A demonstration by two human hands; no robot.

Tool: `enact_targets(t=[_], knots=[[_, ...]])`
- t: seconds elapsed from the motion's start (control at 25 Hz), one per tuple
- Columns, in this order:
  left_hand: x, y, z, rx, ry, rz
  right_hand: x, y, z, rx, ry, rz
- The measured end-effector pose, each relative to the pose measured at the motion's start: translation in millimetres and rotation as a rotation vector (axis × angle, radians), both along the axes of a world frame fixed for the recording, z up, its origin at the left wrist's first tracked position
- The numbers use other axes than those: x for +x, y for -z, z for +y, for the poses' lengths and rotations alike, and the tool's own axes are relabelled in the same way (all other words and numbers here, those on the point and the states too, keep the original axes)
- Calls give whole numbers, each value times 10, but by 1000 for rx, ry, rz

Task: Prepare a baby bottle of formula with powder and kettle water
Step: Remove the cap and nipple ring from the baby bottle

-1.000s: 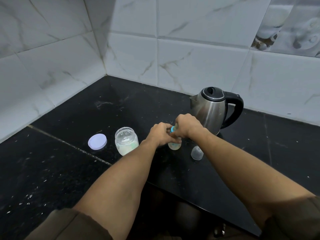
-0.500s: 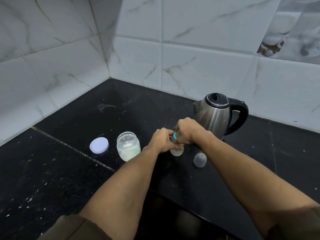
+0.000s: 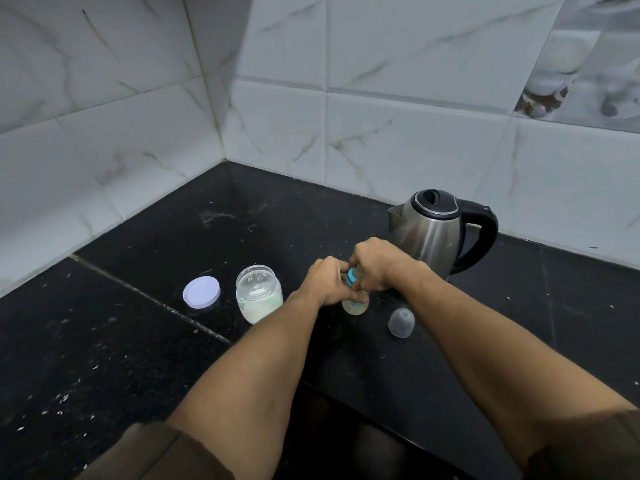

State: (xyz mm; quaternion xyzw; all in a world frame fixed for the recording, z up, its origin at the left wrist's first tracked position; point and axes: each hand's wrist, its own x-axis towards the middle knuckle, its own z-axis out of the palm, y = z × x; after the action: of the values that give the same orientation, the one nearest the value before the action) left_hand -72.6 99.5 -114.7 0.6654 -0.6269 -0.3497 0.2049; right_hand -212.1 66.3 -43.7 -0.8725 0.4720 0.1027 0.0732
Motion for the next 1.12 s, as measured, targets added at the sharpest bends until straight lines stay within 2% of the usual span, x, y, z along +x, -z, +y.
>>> enact_targets(t=[0.32,0.52,0.64,0.8,0.96,1.12], knots=[[9,7,-11,42,-36,60,-57,-27,-63,8,-173,34],[-9,-24,5,33,-49,16,-91,-29,-84,50,-256,44],[-10,-19,12,54,-56,15,-119,4,-58,84,-172,-39],[-16,-44,14,35,-58,16,-129,-14,-42,44,87,-245],[-20,-101,-11,76,-26,-15,-41,32,9,10,207,-149],[-29,-105,-2,80,-33,-8,-10,24,12,56,226,-192]])
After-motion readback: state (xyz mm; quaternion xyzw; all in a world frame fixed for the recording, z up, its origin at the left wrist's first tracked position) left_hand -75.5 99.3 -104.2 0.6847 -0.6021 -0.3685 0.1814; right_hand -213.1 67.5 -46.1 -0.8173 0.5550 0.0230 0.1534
